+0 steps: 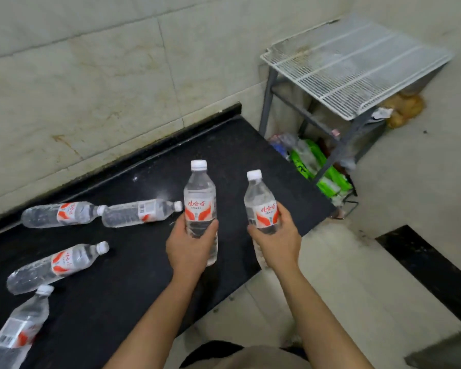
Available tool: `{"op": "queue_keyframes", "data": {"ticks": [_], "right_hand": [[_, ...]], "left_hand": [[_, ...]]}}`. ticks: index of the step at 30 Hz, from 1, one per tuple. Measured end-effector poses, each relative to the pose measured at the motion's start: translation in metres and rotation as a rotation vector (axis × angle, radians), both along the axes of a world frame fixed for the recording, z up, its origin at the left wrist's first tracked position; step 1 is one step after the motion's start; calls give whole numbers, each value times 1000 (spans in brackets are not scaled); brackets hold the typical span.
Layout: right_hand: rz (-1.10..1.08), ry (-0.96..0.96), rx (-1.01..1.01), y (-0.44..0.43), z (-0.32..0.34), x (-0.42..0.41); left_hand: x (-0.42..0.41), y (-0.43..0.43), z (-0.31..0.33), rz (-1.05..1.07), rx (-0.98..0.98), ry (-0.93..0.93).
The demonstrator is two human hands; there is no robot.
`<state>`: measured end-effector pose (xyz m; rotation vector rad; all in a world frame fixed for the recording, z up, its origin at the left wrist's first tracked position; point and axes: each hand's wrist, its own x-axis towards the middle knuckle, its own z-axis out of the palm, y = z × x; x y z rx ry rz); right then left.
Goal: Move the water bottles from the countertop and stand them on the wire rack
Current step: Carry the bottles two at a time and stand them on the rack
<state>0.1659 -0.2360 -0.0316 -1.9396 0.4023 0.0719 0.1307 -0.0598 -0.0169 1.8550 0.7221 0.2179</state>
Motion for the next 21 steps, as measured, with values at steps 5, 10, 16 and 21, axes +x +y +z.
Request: {"op": "queue_keyframes", "data": {"ticks": [5,10,16,21], "right_hand": [[-43,-165,69,-114,42,52],[-87,-306,31,-249,79,106],[-201,-407,15,-369,127,155],[-202,-484,31,-411,145,210]], "left_hand": [[60,-123,57,12,-31,-188],[117,-244,86,-49,-55,-285],[161,-345,103,-124,-102,-340],[218,-377,122,-129,-86,-400]]}}
